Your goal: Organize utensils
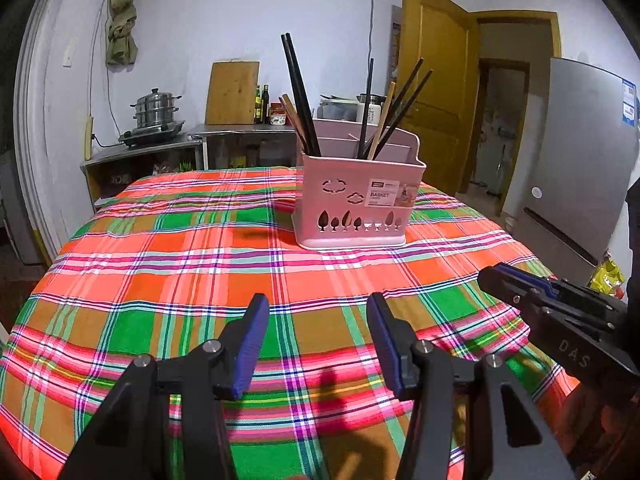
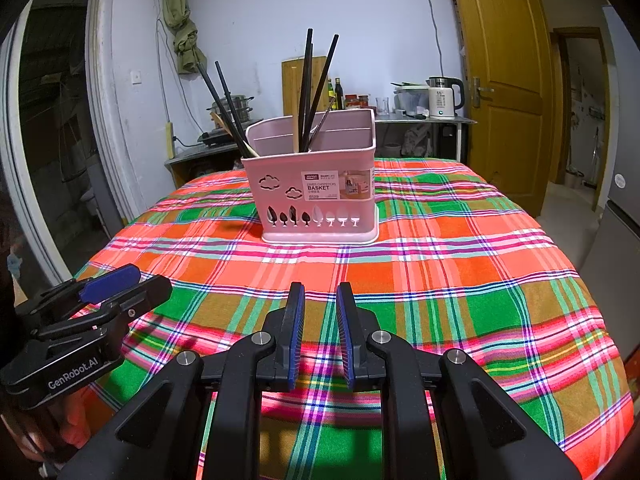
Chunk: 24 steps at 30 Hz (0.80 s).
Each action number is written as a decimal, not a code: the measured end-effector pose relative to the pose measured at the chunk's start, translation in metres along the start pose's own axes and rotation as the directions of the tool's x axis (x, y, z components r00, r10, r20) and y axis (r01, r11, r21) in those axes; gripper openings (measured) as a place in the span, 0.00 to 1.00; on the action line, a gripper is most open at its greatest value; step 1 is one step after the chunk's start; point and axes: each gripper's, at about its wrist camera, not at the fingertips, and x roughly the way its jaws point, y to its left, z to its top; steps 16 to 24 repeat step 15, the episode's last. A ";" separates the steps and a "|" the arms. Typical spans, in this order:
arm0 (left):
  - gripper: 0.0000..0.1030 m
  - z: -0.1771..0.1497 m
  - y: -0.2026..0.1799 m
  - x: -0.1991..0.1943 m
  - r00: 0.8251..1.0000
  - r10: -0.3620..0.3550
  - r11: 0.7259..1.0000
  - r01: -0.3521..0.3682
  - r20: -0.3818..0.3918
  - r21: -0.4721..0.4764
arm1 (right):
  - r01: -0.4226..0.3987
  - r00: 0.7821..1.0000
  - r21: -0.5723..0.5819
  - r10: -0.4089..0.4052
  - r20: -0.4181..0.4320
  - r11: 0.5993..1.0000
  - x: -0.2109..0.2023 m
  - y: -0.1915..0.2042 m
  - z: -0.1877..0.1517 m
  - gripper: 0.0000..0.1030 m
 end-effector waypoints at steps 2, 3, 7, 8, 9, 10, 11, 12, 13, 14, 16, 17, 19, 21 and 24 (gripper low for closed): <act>0.51 0.000 0.000 0.000 1.000 0.001 1.000 -0.001 -0.001 0.001 | 0.001 1.000 0.000 -0.001 0.001 1.000 0.000 0.000 0.000 0.16; 0.51 0.000 0.000 0.000 1.000 0.002 1.000 -0.002 -0.001 0.000 | 0.000 1.000 0.000 0.000 0.001 1.000 0.000 0.000 0.000 0.16; 0.51 0.000 0.000 0.000 1.000 0.006 1.000 -0.006 -0.005 0.000 | 0.000 1.000 0.001 0.000 0.001 1.000 0.000 0.000 0.000 0.16; 0.51 0.000 0.000 0.000 1.000 0.005 1.000 -0.005 -0.005 0.000 | 0.000 1.000 0.001 0.000 0.001 1.000 0.000 0.000 0.000 0.16; 0.51 0.000 0.000 0.000 1.000 0.004 1.000 -0.004 -0.006 0.000 | 0.000 1.000 0.001 0.000 0.001 1.000 0.000 0.000 0.000 0.16; 0.51 0.000 0.000 0.000 1.000 0.005 1.000 -0.005 -0.007 0.000 | 0.000 1.000 0.001 0.000 0.001 1.000 0.000 -0.001 0.000 0.16; 0.51 0.000 0.001 0.001 1.000 0.005 1.000 -0.005 -0.008 -0.001 | 0.000 1.000 0.001 0.000 0.000 1.000 0.000 0.000 0.000 0.16; 0.51 0.000 0.001 0.001 1.000 0.004 1.000 -0.004 -0.007 -0.002 | 0.000 1.000 0.000 0.000 0.000 1.000 0.000 0.000 0.000 0.16; 0.51 0.000 0.001 0.001 1.000 0.006 1.000 -0.006 -0.009 -0.001 | 0.000 1.000 0.000 0.000 0.000 1.000 0.000 0.000 0.000 0.16; 0.51 0.000 0.001 0.002 1.000 0.006 1.000 -0.006 -0.010 -0.001 | -0.001 1.000 0.000 0.001 0.000 1.000 0.000 0.000 0.000 0.16; 0.51 0.000 0.002 0.002 1.000 0.005 1.000 -0.005 -0.012 -0.001 | 0.000 1.000 0.001 0.000 -0.001 1.000 0.000 0.000 0.000 0.16; 0.51 0.000 0.002 0.002 1.000 0.005 1.000 -0.005 -0.012 -0.001 | 0.000 1.000 0.001 0.000 -0.001 1.000 0.000 0.000 0.000 0.16; 0.51 0.000 0.002 0.002 1.000 0.005 1.000 -0.005 -0.012 -0.001 | 0.000 1.000 0.001 0.000 -0.001 1.000 0.000 0.000 0.000 0.16; 0.51 0.000 0.002 0.002 1.000 0.005 1.000 -0.005 -0.012 -0.001 | 0.000 1.000 0.001 0.000 -0.001 1.000 0.000 0.000 0.000 0.16; 0.51 0.000 0.002 0.002 1.000 0.005 1.000 -0.005 -0.012 -0.001 | 0.000 1.000 0.001 0.000 -0.001 1.000 0.000 0.000 0.000 0.16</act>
